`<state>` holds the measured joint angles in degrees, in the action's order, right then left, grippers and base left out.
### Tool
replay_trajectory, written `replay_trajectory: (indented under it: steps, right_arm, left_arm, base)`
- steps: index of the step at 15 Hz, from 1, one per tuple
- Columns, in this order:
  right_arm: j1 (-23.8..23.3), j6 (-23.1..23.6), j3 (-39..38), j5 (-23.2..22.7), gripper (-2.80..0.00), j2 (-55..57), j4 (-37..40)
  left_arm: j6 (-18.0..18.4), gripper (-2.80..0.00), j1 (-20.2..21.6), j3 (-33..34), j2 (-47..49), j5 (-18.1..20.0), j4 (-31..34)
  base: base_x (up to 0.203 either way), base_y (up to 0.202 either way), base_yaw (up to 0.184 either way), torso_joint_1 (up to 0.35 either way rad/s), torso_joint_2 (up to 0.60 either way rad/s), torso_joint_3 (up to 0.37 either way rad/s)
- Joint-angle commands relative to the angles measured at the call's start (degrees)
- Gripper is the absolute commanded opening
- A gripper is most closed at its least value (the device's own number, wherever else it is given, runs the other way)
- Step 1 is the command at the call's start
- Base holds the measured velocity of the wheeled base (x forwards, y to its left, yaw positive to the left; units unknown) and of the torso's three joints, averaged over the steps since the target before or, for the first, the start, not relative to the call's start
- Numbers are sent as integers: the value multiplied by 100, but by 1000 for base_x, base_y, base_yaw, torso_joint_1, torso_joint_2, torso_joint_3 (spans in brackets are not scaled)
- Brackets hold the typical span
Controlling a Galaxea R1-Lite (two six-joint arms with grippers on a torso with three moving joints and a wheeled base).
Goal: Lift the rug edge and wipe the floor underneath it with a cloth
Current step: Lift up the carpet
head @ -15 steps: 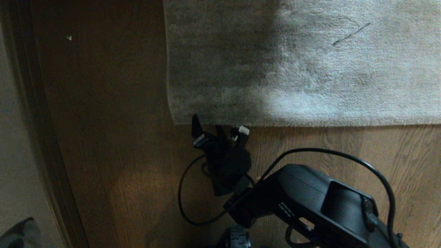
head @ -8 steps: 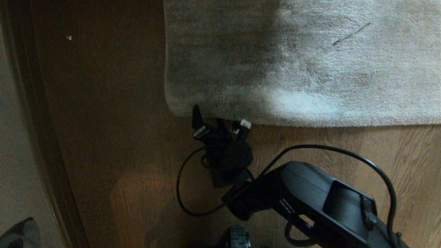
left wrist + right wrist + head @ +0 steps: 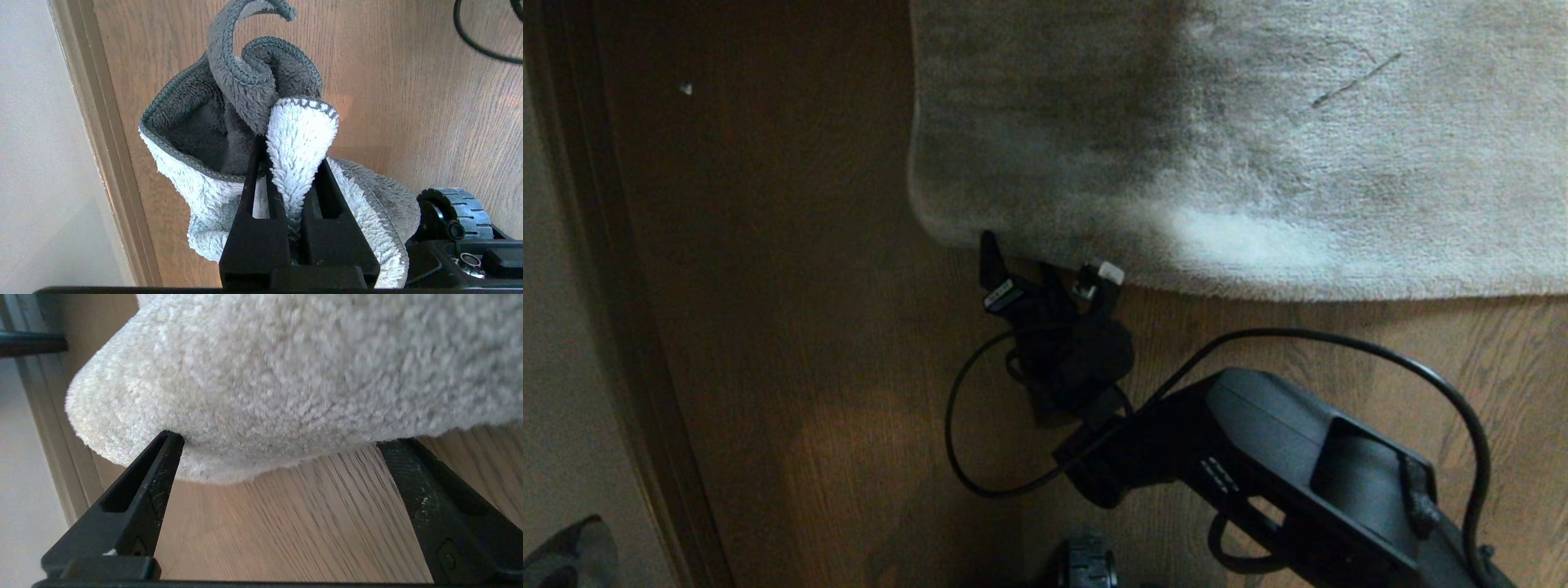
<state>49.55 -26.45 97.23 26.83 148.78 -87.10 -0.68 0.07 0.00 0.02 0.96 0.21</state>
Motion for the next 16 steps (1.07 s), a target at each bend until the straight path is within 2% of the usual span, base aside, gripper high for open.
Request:
replay_trajectory:
  steps: [1,6,11,14,16]
  right_arm:
    - [-28,97,-38,-27,0,-142,-237]
    - [-179,306,-66,-29,0,-279,-220]
    - [-528,307,-716,-70,0,-730,-211]
    - [-570,307,-1086,-67,0,-910,-270]
    - [-561,307,-1058,-64,0,-905,-281]
  left_arm:
    - [-2,-280,1,0,-2,0,-3]
    - [-2,-280,1,0,-2,0,0]
    - [-2,-280,1,0,-2,0,-3]
    - [-2,-280,1,0,-2,0,6]
    - [-2,-280,1,0,-2,0,-3]
  base:
    - [0,0,0,0,0,0]
    - [0,0,0,0,0,0]
    - [0,0,0,0,0,0]
    - [0,0,0,0,0,0]
    - [0,0,0,0,0,0]
